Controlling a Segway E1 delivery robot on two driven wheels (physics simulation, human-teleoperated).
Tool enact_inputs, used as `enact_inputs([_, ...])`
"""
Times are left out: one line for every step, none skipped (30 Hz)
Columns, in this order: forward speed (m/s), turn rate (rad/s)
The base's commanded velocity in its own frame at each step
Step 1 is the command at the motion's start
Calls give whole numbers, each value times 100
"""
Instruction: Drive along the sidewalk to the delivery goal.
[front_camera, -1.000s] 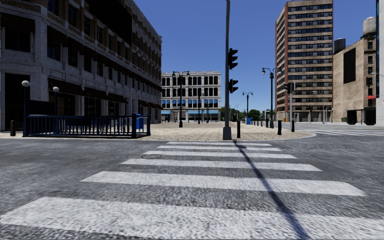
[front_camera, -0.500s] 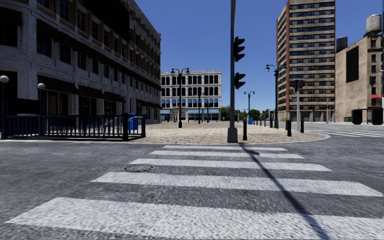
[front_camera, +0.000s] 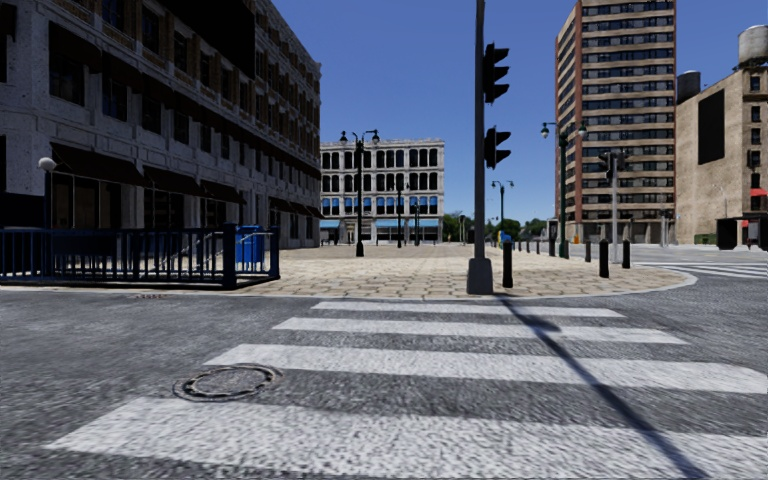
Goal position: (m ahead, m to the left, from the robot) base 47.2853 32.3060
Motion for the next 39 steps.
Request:
enact_inputs([200,0])
enact_inputs([200,0])
enact_inputs([200,0])
enact_inputs([200,0])
enact_inputs([200,0])
enact_inputs([200,0])
enact_inputs([200,0])
enact_inputs([200,0])
enact_inputs([200,0])
enact_inputs([200,0])
enact_inputs([200,0])
enact_inputs([200,0])
enact_inputs([200,0])
enact_inputs([200,0])
enact_inputs([200,0])
enact_inputs([200,0])
enact_inputs([200,0])
enact_inputs([200,0])
enact_inputs([200,0])
enact_inputs([200,0])
enact_inputs([200,0])
enact_inputs([200,0])
enact_inputs([200,0])
enact_inputs([200,0])
enact_inputs([200,0])
enact_inputs([200,0])
enact_inputs([200,0])
enact_inputs([200,0])
enact_inputs([200,-13])
enact_inputs([200,-23])
enact_inputs([200,-26])
enact_inputs([200,-26])
enact_inputs([200,-26])
enact_inputs([200,-26])
enact_inputs([200,-26])
enact_inputs([200,-26])
enact_inputs([200,-26])
enact_inputs([200,-26])
enact_inputs([200,-26])
